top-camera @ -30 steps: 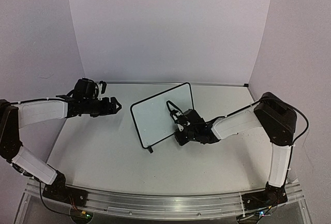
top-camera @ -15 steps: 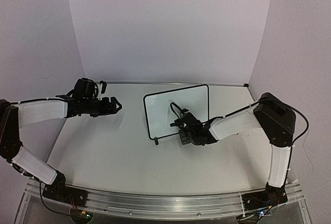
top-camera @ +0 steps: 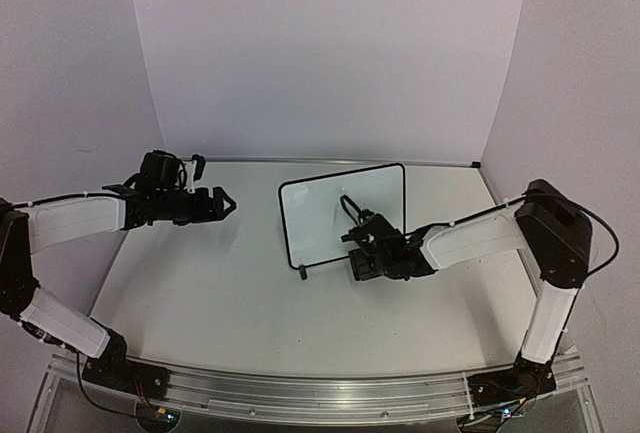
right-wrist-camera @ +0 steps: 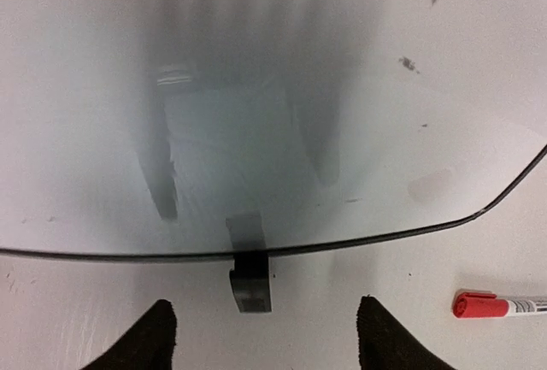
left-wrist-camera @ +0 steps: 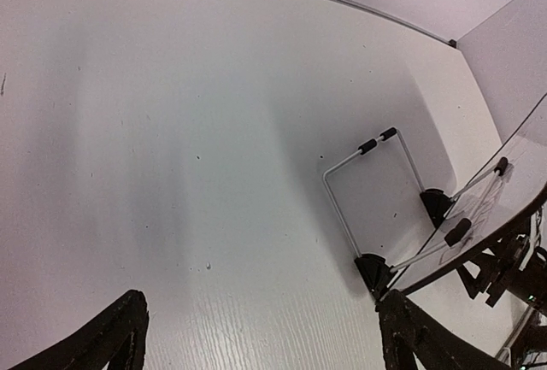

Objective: Write a sentence on the whiteboard
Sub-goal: Move the whiteboard to the center of the board, then adjust the whiteboard at the center of the board.

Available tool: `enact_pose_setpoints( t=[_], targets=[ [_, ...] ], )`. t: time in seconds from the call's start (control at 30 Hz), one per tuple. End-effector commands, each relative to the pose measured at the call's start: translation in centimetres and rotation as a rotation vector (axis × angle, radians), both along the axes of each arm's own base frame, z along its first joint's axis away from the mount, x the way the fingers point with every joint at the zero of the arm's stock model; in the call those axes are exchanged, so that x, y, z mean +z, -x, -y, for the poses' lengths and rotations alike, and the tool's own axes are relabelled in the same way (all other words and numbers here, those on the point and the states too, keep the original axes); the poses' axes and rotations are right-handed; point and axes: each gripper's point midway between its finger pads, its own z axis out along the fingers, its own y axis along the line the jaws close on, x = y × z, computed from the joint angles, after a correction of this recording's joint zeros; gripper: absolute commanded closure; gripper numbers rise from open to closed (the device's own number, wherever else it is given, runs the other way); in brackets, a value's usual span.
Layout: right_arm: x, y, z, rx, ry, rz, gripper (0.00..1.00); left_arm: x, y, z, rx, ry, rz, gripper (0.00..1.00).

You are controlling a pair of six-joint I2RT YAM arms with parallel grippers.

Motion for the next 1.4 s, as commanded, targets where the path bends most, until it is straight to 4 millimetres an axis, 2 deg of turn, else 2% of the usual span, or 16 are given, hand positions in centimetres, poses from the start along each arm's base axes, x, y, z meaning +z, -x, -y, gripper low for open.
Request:
enact_pose_setpoints(
  t=[0.0,0.13,0.27,0.43,0.57,0.8,1.07,1.27,1.37],
  targets=[
    [3.8,1.7,0.8,0.038,-0.084,0.012,0.19,2.5,0.6,0.0,-0.026,0.034,0.084,0.06],
    [6.4,2.1,2.9,0.042,-0.139,0.018,0.12,3.1,1.6,0.3,-0.056,0.068,0.101,0.06],
    [8.0,0.5,5.8,0.056,-0.279,-0.011,0.08,3.8,2.6,0.6,-0.094,0.100,0.131,0.03],
    [11.2,-1.2,7.1,0.191,-0.443,0.025,0.04,4.4,3.3,0.7,-0.112,0.115,0.145,0.01],
    [12.4,-2.9,8.4,0.240,-0.551,0.037,0.03,4.5,3.7,1.2,-0.141,0.140,0.145,0.01],
    [12.7,-5.6,8.8,0.288,-0.556,0.066,0.02,4.9,4.2,1.6,-0.177,0.155,0.159,0.01],
    [12.9,-8.8,8.0,0.338,-0.537,0.100,0.02,5.0,4.7,2.0,-0.210,0.170,0.163,0.01],
    [12.5,-10.2,7.3,0.359,-0.526,0.099,0.02,5.1,5.0,2.0,-0.217,0.169,0.164,0.01],
    [12.5,-10.3,6.6,0.395,-0.550,0.084,0.02,5.0,5.0,1.8,-0.211,0.163,0.164,0.01]
  ],
)
